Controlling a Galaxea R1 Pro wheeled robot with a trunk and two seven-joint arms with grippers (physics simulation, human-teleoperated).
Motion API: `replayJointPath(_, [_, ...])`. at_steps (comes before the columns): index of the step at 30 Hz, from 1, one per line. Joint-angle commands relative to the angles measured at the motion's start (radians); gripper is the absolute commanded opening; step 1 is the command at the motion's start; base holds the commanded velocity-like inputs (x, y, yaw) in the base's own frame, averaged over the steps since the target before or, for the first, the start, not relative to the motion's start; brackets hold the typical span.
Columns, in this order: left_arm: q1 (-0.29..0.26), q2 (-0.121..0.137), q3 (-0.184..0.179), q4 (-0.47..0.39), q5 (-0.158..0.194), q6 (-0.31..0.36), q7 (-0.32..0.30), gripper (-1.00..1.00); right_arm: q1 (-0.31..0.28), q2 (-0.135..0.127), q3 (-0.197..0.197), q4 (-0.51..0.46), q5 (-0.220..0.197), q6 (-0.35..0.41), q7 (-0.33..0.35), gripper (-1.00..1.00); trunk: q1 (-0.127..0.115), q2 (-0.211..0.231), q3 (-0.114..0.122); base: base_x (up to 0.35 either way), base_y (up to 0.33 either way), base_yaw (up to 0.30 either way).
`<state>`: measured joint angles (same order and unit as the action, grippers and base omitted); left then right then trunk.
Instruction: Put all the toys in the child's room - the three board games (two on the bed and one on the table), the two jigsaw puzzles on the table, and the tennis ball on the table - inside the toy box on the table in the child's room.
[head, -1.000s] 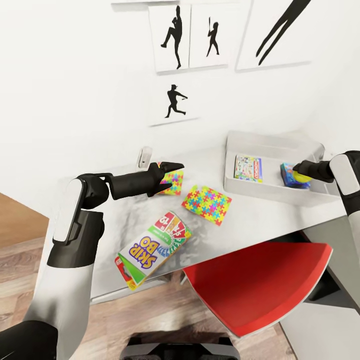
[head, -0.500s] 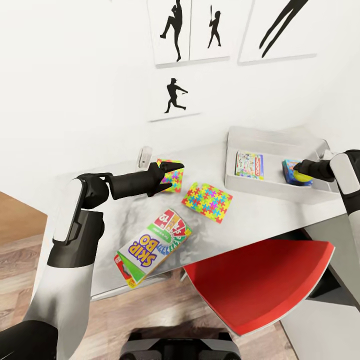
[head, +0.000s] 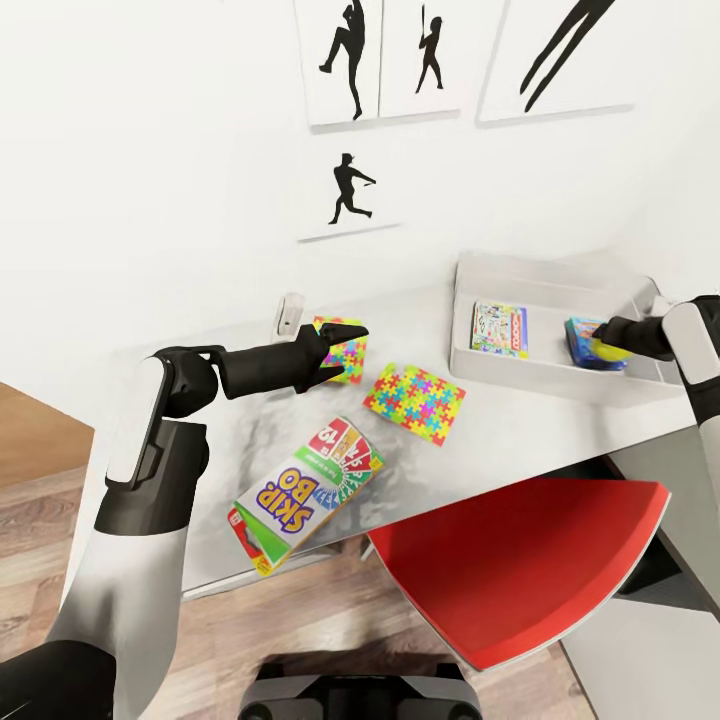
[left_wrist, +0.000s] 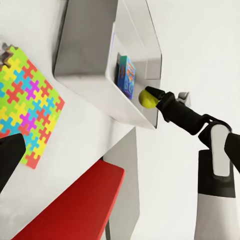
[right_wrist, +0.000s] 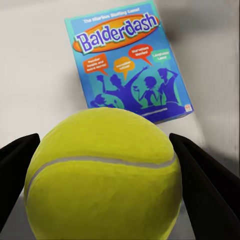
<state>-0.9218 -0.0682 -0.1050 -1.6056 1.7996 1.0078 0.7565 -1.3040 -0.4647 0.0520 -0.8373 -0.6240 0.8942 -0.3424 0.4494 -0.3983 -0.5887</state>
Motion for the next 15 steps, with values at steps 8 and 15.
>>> replayJointPath(8, [-0.012, -0.002, 0.001, 0.000, 0.010, 0.002, 0.010, 1.00, -0.002, 0.002, 0.003, 0.006, 0.058, -0.003, -0.004, -1.00, 0.001, -0.002, -0.002, 0.000, 0.000, 0.000])
replayJointPath(15, [-0.017, -0.003, 0.001, 0.000, 0.011, 0.002, 0.011, 1.00, -0.003, 0.003, 0.002, 0.007, 0.077, -0.005, 0.002, -1.00, 0.001, -0.002, -0.002, 0.000, 0.000, -0.028])
